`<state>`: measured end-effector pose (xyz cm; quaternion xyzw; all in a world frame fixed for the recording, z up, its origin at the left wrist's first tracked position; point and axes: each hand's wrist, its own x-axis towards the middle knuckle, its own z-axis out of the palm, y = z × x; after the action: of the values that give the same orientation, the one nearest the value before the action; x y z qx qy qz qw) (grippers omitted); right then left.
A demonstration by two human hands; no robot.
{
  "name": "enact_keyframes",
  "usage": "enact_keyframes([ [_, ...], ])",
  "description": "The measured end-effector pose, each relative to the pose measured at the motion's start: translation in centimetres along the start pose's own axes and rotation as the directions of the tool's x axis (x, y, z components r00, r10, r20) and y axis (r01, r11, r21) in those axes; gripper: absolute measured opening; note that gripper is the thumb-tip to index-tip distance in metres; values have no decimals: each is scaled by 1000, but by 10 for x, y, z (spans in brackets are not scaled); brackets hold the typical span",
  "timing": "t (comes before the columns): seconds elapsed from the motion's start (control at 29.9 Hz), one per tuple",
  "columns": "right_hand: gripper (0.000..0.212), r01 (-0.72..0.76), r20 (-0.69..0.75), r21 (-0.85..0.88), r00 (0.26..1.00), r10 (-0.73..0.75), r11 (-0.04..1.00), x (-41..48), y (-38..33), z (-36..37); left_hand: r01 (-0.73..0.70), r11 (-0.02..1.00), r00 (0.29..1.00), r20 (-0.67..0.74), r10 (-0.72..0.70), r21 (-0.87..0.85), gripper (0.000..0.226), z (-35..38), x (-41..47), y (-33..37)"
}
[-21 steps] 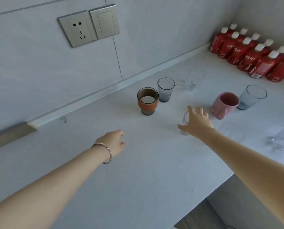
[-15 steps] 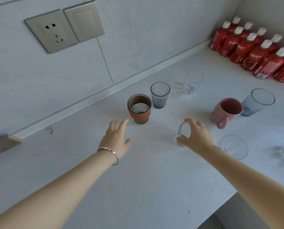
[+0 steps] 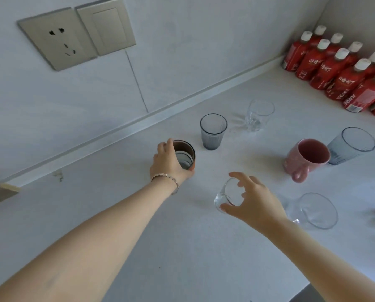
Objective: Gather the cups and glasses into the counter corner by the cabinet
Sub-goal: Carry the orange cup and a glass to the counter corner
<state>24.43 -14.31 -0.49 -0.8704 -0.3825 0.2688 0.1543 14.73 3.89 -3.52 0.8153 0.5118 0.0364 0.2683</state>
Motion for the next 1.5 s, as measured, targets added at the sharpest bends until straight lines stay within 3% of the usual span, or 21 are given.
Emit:
enact_keyframes([
  [0.2,74,150,90,-109,986,-141,983,-23,-64,29,3,995,1000,-26,-6,-98,97,-45,-93,-94],
  [0.43,78,325,216,-148,932,-290,934,-65,-195,119,223,968,964,-119,-237,-118,95,-132,-179,-273],
  [0.57,76,383,255,-163,907,-336,909,-95,-280,182,288,954,941,-161,-299,-89,95,-190,-218,-382],
  [0.77,76,445,311,-191,873,-377,875,-139,-400,271,382,923,898,-216,-382,-45,89,-273,-255,-532],
  [0.94,76,528,372,-202,820,-434,825,-158,-476,324,456,883,825,-321,-466,-111,73,-320,-240,-631],
  [1.2,74,570,361,-169,795,-488,804,-148,-550,378,545,825,740,-377,-557,-151,71,-353,-188,-702],
  [1.37,80,589,356,-95,773,-525,803,-125,-607,418,525,847,776,-364,-515,-80,77,-363,-169,-724],
  [1.5,82,588,354,-51,767,-536,807,-108,-657,448,491,871,839,-279,-468,13,99,-367,-169,-735],
])
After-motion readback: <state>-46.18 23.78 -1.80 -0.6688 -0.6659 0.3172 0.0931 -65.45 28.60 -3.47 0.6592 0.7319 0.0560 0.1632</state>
